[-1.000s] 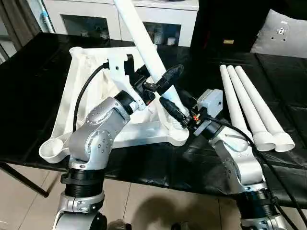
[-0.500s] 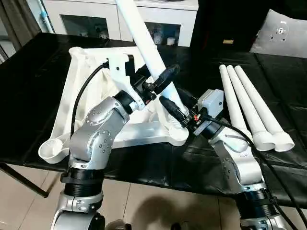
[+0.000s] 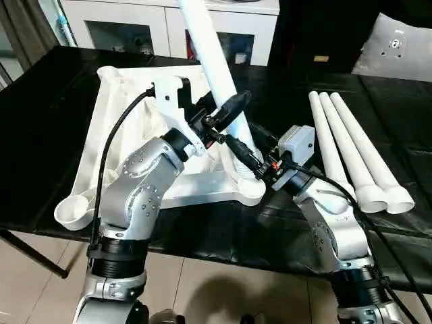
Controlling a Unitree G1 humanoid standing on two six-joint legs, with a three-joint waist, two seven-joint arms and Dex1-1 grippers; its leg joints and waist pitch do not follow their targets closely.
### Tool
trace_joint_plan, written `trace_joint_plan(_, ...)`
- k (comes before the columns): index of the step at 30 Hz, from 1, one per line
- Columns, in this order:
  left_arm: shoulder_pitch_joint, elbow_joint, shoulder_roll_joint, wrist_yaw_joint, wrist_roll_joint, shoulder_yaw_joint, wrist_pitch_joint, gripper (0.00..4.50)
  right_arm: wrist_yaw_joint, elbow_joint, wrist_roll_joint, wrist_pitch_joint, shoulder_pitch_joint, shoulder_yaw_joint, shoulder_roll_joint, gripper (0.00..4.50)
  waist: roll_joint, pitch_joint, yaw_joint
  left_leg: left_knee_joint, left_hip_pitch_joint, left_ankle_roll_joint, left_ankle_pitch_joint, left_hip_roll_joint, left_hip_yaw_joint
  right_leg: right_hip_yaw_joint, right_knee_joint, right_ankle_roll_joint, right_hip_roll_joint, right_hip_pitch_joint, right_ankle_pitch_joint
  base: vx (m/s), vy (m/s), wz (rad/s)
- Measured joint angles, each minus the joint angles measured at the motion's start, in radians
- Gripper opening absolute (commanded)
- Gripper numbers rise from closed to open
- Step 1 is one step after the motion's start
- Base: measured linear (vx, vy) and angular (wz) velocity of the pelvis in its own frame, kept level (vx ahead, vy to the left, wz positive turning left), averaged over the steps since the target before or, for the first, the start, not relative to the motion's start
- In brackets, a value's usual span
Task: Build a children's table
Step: Pick table leg
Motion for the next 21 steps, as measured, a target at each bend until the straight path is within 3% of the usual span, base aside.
trace_joint_plan(7, -0.001, 0.000, -0.001, 0.011, -0.017, 0.005, 0.001, 1.93, -0.016, 0.002, -0.010, -0.012, -0.003, 0.007, -0.002, 1.86, 0.000, 0.000, 0.000, 0.000, 0.000, 0.000, 0.000, 0.000, 0.000, 0.000, 0.001, 0.000, 0.000, 0.000, 0.000, 0.000, 0.000, 0.00)
trace_joint_plan(9, -0.005, 0.004, -0.001, 0.015, -0.018, 0.005, 0.001, 1.93, -0.018, 0.002, -0.009, -0.010, -0.006, 0.007, -0.002, 2.42, 0.000, 0.000, 0.000, 0.000, 0.000, 0.000, 0.000, 0.000, 0.000, 0.000, 0.001, 0.000, 0.000, 0.000, 0.000, 0.000, 0.000, 0.00)
trace_joint_plan(14, -0.030, 0.045, 0.009, 0.056, -0.002, 0.033, 0.001, 1.90, -0.009, 0.002, 0.014, -0.006, -0.019, 0.006, -0.001, 2.83, 0.000, 0.000, -0.004, 0.001, 0.000, 0.000, 0.000, 0.000, 0.000, 0.000, 0.002, 0.000, 0.000, 0.000, 0.000, 0.000, 0.000, 0.00)
trace_joint_plan(21, -0.034, 0.065, 0.044, 0.065, -0.001, 0.064, 0.017, 1.89, 0.033, -0.019, 0.092, 0.072, -0.018, -0.003, -0.017, 3.35, 0.000, 0.000, 0.001, 0.002, 0.001, 0.001, 0.000, 0.000, 0.000, 0.000, 0.002, 0.000, 0.000, 0.000, 0.000, 0.000, 0.000, 0.00)
